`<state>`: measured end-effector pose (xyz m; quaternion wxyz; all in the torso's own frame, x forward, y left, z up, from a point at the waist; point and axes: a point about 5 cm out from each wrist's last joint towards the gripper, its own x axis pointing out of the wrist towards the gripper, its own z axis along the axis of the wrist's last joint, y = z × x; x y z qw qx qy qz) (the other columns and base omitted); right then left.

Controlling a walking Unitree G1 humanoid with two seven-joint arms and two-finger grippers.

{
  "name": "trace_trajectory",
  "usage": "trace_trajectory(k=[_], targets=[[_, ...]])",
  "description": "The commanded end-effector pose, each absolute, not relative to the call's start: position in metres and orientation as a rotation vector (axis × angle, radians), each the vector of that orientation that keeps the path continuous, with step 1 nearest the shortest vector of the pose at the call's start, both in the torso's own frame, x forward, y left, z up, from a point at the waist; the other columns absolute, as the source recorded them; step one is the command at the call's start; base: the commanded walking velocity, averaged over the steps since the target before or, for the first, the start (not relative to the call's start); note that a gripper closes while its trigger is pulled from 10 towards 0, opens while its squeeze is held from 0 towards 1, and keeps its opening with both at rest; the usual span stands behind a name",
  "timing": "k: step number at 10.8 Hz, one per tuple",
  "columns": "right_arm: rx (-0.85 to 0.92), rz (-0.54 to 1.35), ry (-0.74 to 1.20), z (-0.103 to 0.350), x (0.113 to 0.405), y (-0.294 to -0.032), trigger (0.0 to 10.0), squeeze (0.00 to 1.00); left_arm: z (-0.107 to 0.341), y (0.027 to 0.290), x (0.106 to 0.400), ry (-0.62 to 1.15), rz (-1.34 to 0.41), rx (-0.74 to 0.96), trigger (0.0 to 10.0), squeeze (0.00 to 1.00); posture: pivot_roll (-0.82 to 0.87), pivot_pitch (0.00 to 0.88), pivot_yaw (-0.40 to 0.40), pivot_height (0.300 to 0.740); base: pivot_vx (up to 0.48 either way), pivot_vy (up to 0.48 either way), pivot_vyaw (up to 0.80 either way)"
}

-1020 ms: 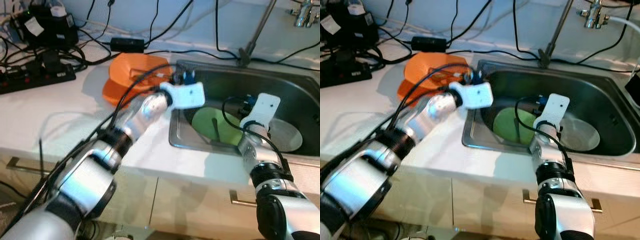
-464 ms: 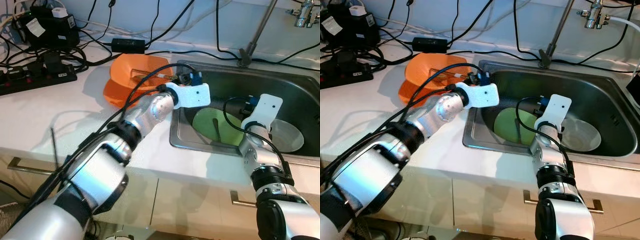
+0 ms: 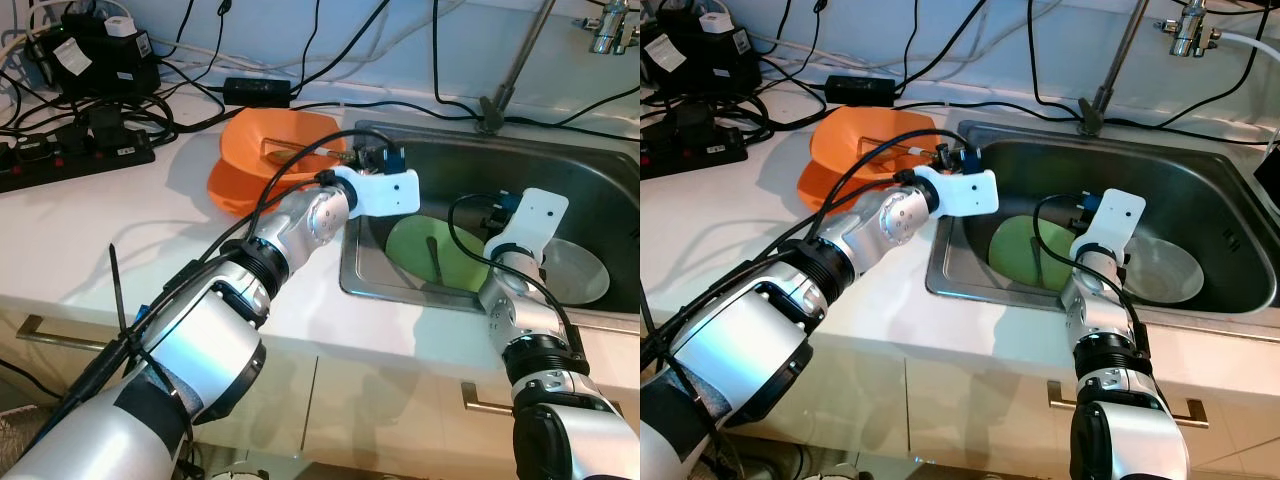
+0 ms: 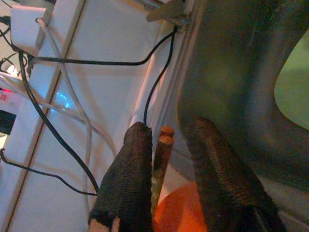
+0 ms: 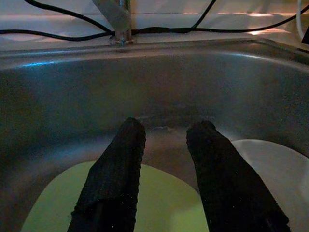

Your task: Kitchen organization

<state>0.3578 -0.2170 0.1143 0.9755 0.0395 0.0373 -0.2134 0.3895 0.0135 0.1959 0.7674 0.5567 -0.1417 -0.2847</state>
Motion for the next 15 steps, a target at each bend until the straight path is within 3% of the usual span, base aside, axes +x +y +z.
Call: trace_trajectory(k=[1, 9, 13, 14, 15], targets=[[0.096, -0.45, 0.125, 0.103, 0.352, -0.218, 10.0, 0.0, 0.207, 0.009, 0.391, -0.341, -0.604, 1.238, 0.0, 0.0, 0.0, 0.0, -0.02, 0.74, 0.0, 0.0, 0.0], [0.097, -0.461, 0.129, 0.102, 0.351, -0.218, 10.0, 0.0, 0.219, 0.009, 0.393, -0.398, -0.57, 1.205, 0.0, 0.0, 0.0, 0.0, -0.023, 0.74, 0.0, 0.0, 0.0], [0.095, -0.45, 0.132, 0.102, 0.352, -0.216, 10.0, 0.0, 0.295, 0.028, 0.396, -0.665, -0.358, 1.229, 0.0, 0.0, 0.02, 0.0, -0.042, 0.74, 0.0, 0.0, 0.0], [0.096, -0.442, 0.13, 0.104, 0.354, -0.214, 10.0, 0.0, 0.307, 0.032, 0.388, -0.726, -0.382, 1.082, 2.9, 0.0, 0.02, 0.0, -0.047, 0.74, 0.0, 0.0, 0.0], [0.095, -0.435, 0.125, 0.105, 0.355, -0.212, 10.0, 0.0, 0.313, 0.031, 0.377, -0.752, -0.463, 0.809, 10.0, 0.0, 0.02, 0.0, -0.051, 0.74, 0.0, 0.0, 0.0]])
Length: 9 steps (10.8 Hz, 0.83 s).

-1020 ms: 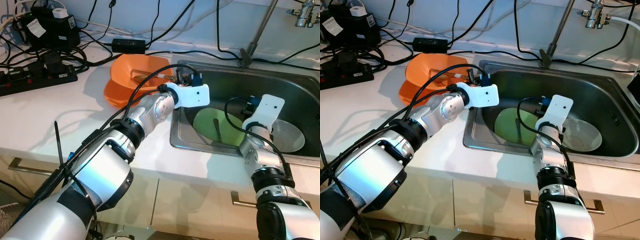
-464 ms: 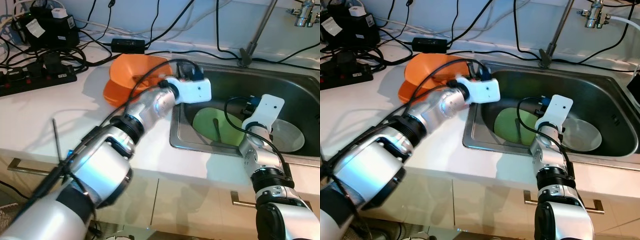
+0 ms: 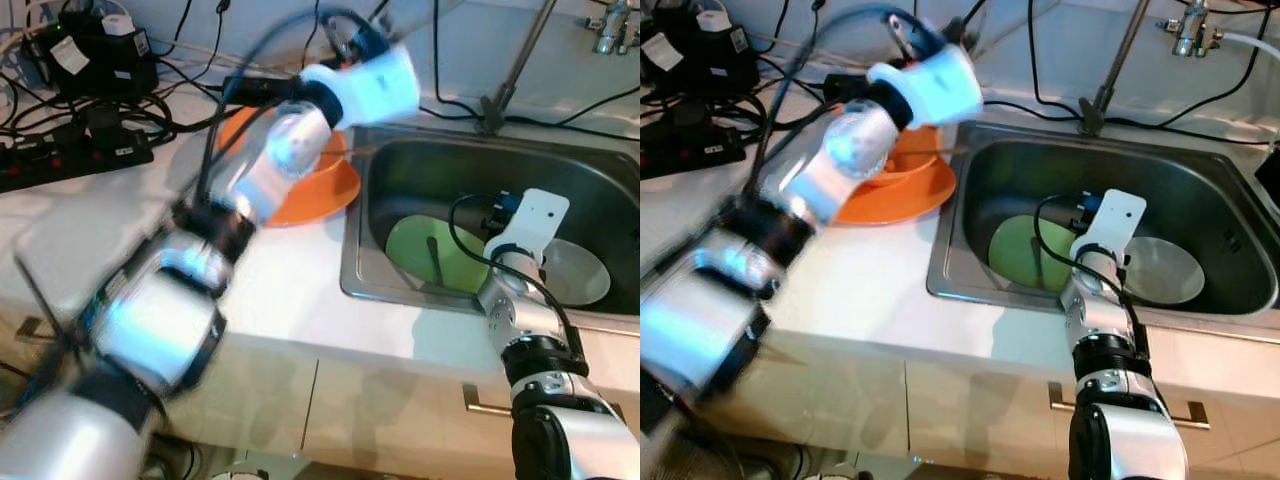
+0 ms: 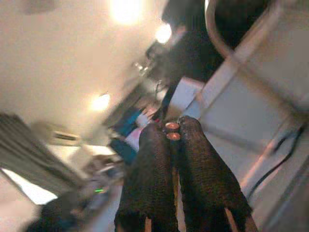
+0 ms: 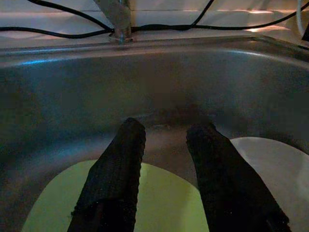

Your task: Kitchen organization

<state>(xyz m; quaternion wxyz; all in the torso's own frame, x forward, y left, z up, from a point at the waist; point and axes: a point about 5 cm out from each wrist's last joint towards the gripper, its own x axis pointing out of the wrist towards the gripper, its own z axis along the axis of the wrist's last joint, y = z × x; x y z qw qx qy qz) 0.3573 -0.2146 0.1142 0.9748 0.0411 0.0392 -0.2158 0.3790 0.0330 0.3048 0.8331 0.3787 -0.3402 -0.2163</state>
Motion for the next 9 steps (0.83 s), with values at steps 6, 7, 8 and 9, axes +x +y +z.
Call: trace_trajectory(k=[6, 7, 8, 9], targets=[[-0.032, -0.207, -0.224, 0.175, 0.367, -0.195, 10.0, 0.48, 0.339, 0.055, 0.34, -0.755, -0.676, -0.059, 10.0, 0.0, 0.01, 0.0, -0.076, 0.74, 0.0, 0.0, 0.0], [-0.054, -0.149, -0.295, 0.192, 0.366, -0.192, 10.0, 1.0, 0.339, 0.057, 0.337, -0.739, -0.699, -0.076, 10.0, 0.0, 0.01, 0.0, -0.079, 0.74, 0.0, 0.0, 0.0], [-0.076, -0.056, -0.369, 0.208, 0.362, -0.187, 10.0, 1.0, 0.335, 0.057, 0.335, -0.704, -0.729, -0.085, 10.0, 0.0, 0.01, 0.002, -0.08, 0.74, 0.0, 0.0, 0.0], [-0.078, -0.019, -0.388, 0.211, 0.36, -0.186, 10.0, 1.0, 0.334, 0.056, 0.334, -0.692, -0.739, -0.09, 10.0, 0.0, 0.0, 0.008, -0.085, 0.74, 0.0, 0.0, 0.0]])
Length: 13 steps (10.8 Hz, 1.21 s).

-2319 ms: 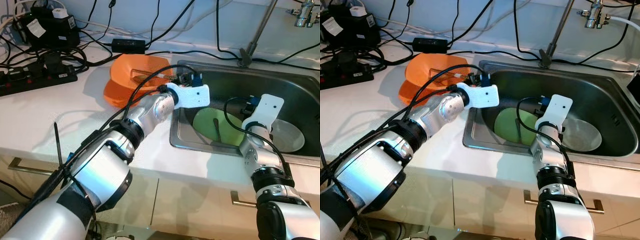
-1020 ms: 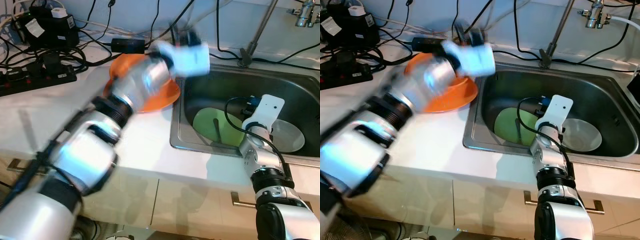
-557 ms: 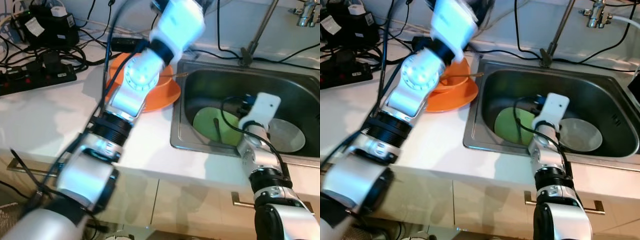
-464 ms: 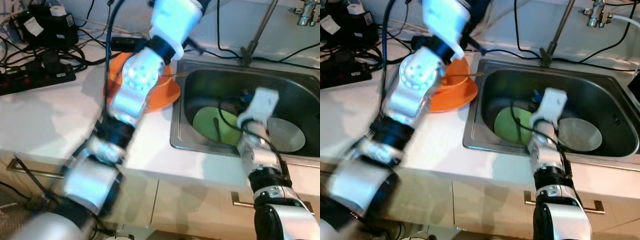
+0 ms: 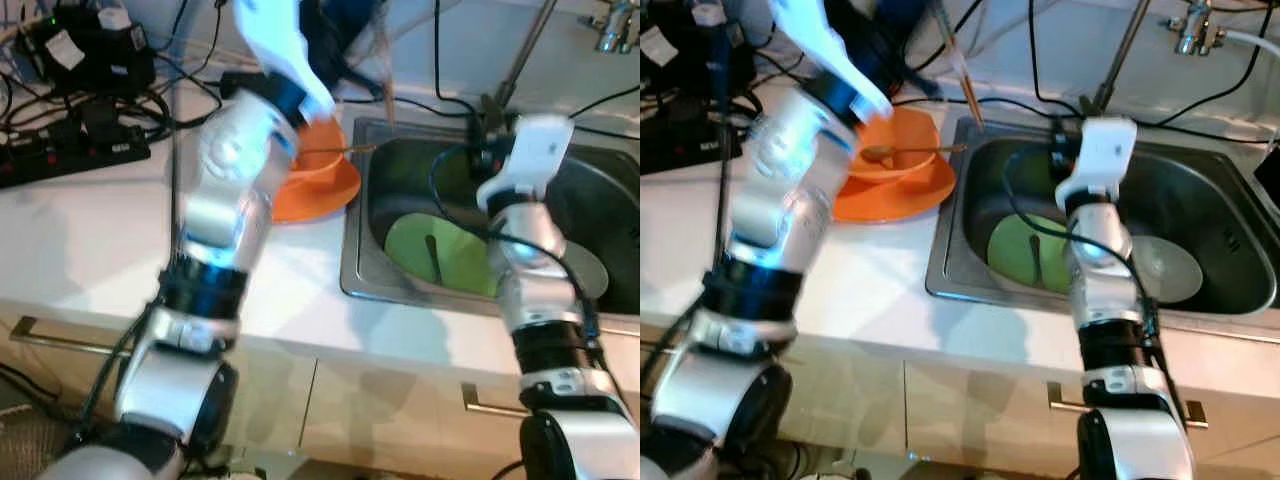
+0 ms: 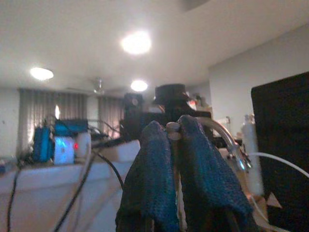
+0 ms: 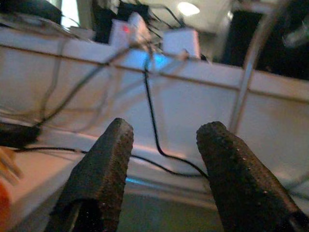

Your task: Kitchen organization

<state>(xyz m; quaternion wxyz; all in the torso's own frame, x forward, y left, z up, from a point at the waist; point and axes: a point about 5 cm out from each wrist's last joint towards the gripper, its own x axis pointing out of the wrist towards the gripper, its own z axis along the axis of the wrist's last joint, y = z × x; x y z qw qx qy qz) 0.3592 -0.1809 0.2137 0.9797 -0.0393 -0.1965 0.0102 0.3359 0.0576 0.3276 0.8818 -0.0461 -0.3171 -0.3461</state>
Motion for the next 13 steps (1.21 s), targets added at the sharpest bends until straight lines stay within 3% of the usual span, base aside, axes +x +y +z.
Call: trace_trajectory(k=[1, 4, 8, 12, 13], targets=[[-0.081, 0.075, -0.403, 0.214, 0.354, -0.185, 10.0, 1.0, 0.332, 0.053, 0.329, -0.662, -0.753, -0.1, 10.0, 0.0, 0.0, 0.012, -0.087, 0.74, 0.0, 0.0, 0.0], [-0.071, 0.174, -0.432, 0.222, 0.345, -0.187, 10.0, 1.0, 0.324, 0.046, 0.325, -0.608, -0.787, -0.109, 10.0, 0.0, -0.01, 0.013, -0.084, 0.74, 0.0, 0.0, 0.0], [-0.05, 0.444, -0.413, 0.221, 0.328, -0.173, 10.0, 1.0, 0.316, 0.036, 0.32, -0.553, -0.836, -0.123, 10.0, 0.0, -0.02, 0.008, -0.082, 0.74, 0.0, 0.0, 0.0], [-0.042, 0.504, -0.391, 0.219, 0.323, -0.164, 10.0, 1.0, 0.309, 0.03, 0.315, -0.511, -0.874, -0.132, 10.0, 0.0, -0.01, 0.006, -0.081, 0.74, 0.0, 0.0, 0.0], [-0.056, 0.501, -0.381, 0.217, 0.324, -0.162, 10.0, 0.0, 0.307, 0.028, 0.314, -0.493, -0.888, -0.139, 10.0, 0.0, -0.01, 0.006, -0.081, 0.74, 0.0, 0.0, 0.0]])
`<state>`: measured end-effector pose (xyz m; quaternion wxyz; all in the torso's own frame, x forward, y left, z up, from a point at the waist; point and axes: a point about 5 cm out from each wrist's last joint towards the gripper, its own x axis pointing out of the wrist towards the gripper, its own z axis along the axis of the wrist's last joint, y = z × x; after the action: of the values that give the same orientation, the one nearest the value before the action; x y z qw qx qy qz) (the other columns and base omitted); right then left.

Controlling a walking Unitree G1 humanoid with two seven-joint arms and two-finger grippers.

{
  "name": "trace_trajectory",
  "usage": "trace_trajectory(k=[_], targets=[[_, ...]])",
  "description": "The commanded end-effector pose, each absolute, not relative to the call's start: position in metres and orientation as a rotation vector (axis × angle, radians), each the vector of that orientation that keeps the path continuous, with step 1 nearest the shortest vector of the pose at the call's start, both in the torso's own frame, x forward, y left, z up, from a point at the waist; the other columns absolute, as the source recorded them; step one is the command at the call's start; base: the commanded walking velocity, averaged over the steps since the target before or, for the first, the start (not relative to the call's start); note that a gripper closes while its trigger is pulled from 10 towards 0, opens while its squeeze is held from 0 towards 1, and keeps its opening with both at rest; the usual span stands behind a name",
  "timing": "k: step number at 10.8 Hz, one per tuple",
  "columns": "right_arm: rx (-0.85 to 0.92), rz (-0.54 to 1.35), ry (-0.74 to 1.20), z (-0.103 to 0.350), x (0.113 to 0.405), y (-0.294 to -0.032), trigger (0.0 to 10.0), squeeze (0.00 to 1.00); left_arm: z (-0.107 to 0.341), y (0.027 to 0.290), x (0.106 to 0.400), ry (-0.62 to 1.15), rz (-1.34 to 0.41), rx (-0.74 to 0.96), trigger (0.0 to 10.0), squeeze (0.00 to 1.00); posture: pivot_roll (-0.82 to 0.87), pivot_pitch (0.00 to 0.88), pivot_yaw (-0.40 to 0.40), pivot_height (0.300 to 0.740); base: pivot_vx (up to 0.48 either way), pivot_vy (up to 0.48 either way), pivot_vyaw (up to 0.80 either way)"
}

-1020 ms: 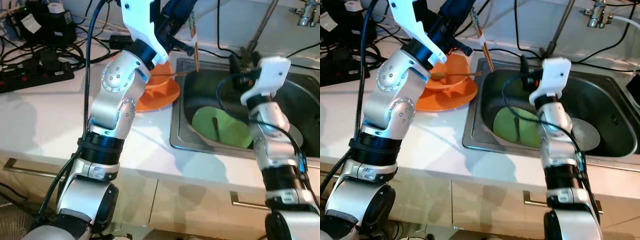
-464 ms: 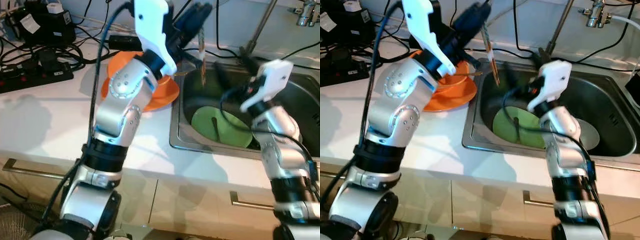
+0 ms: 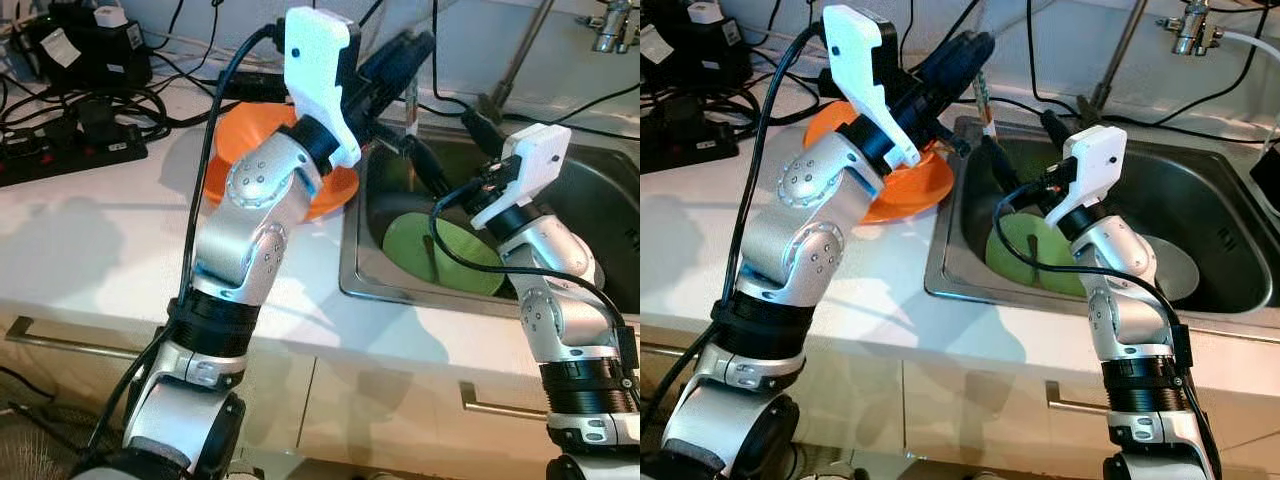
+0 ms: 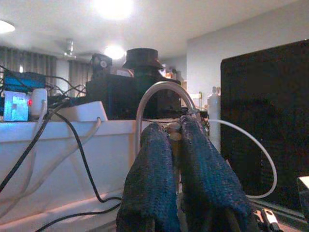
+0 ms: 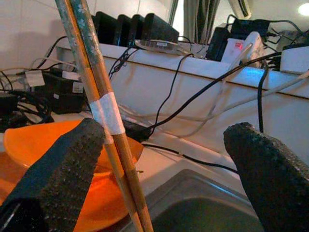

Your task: Kitchen organization

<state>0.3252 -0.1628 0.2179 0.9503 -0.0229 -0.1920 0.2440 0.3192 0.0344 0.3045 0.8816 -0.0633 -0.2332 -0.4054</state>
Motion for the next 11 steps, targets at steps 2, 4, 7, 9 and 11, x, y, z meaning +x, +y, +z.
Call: trace_trajectory(k=[2, 4, 7, 9, 11], targets=[[-0.056, 0.493, -0.374, 0.217, 0.325, -0.161, 10.0, 0.0, 0.306, 0.026, 0.313, -0.478, -0.907, -0.143, 10.0, 0.0, -0.01, 0.009, -0.08, 0.74, 0.0, 0.0, 0.0], [-0.059, 0.491, -0.355, 0.212, 0.326, -0.158, 10.0, 0.0, 0.303, 0.023, 0.311, -0.462, -0.931, -0.154, 10.0, 0.0, -0.01, 0.011, -0.081, 0.74, 0.0, 0.0, 0.0], [-0.056, 0.472, -0.355, 0.211, 0.328, -0.158, 10.0, 0.0, 0.3, 0.019, 0.308, -0.431, -0.97, -0.155, 10.0, 0.0, -0.01, 0.013, -0.081, 0.74, 0.0, 0.0, 0.0], [-0.053, 0.455, -0.358, 0.213, 0.331, -0.157, 10.0, 0.0, 0.293, 0.014, 0.303, -0.396, -1.026, -0.145, 10.0, 0.0, -0.01, 0.021, -0.082, 0.74, 0.0, 0.0, 0.0], [-0.049, 0.465, -0.358, 0.213, 0.331, -0.155, 10.0, 0.0, 0.294, 0.014, 0.303, -0.393, -1.026, -0.146, 10.0, 0.0, -0.01, 0.026, -0.082, 0.74, 0.0, 0.0, 0.0]])
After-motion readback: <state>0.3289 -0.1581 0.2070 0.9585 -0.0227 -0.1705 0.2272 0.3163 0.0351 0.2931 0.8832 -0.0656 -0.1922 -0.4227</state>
